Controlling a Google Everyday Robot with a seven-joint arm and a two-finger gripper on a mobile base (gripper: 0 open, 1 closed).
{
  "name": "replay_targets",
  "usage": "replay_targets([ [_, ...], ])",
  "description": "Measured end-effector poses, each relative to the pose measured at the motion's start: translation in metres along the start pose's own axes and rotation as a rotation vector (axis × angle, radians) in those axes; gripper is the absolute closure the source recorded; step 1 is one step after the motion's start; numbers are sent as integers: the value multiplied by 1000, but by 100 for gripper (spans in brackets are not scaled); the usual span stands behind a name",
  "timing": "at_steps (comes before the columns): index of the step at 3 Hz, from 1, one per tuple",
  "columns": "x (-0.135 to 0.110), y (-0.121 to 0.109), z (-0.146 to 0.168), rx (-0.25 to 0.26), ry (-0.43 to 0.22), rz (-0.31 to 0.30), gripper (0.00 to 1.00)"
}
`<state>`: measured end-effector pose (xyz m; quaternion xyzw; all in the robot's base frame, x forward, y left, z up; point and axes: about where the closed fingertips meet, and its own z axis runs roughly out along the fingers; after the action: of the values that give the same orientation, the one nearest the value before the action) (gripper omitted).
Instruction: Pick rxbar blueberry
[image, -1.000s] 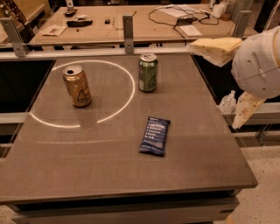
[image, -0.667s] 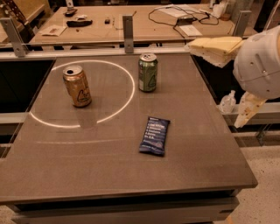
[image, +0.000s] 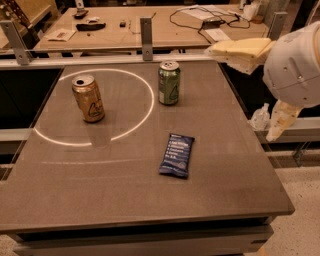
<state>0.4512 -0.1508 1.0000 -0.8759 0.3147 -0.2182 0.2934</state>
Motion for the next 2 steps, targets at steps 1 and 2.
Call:
replay_targets([
  [1,-5,-14,11,17,-121,-95,0],
  [2,-23,-32,23,50,-301,-246,0],
])
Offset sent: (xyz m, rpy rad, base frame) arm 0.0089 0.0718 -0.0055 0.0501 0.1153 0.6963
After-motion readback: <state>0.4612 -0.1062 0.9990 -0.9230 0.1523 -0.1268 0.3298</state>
